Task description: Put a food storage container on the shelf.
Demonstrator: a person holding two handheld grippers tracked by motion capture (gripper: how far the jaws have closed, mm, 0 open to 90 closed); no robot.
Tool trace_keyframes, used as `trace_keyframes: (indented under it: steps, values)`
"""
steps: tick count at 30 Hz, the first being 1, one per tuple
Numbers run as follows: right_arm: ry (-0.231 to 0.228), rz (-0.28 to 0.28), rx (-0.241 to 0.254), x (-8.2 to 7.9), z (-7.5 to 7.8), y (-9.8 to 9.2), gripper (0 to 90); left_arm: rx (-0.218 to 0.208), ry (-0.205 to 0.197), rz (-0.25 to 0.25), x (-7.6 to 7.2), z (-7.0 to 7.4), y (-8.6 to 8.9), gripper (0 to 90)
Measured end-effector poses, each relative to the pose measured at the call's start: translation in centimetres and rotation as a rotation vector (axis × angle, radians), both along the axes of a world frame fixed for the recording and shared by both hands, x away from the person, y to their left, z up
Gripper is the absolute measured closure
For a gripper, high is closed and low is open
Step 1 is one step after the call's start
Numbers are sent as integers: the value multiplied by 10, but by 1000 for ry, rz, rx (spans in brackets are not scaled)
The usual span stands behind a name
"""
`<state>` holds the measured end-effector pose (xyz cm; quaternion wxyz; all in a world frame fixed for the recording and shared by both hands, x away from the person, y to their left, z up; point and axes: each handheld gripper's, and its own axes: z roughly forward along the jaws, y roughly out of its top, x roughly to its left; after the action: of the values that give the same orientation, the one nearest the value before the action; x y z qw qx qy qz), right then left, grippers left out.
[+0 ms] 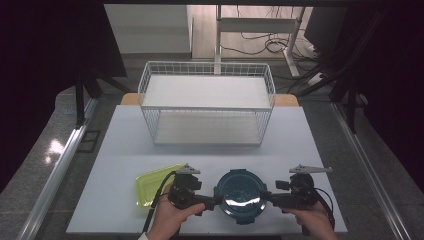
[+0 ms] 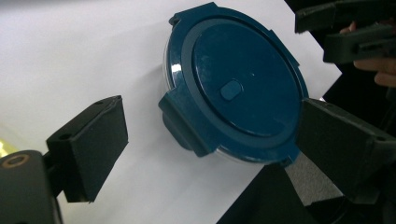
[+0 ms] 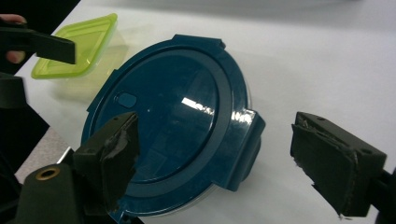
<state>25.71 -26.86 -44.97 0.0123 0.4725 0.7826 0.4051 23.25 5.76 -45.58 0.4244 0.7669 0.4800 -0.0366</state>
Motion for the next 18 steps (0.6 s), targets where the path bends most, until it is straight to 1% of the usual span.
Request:
trace_keyframes:
  steps: [3,4,8,11,14,17,18]
  values:
    - [11,0,10,1,-3,0,152,-5,2,4,2,-3,-7,99]
    - [26,-4,13,2,-5,0,148,-3,7,-3,3,-5,-12,100]
    - [35,-1,10,3,-8,0,145,9,14,-16,5,-10,-18,100]
    - [31,-4,-8,2,-9,0,145,8,20,-14,7,-13,-22,103]
    - [29,-6,-8,2,-9,0,145,10,2,-19,7,-15,-25,117]
    - [29,-7,-9,2,-9,0,145,17,6,-22,8,-17,-28,116]
    - [29,-7,-10,2,-10,0,145,8,17,-14,9,-19,-28,116]
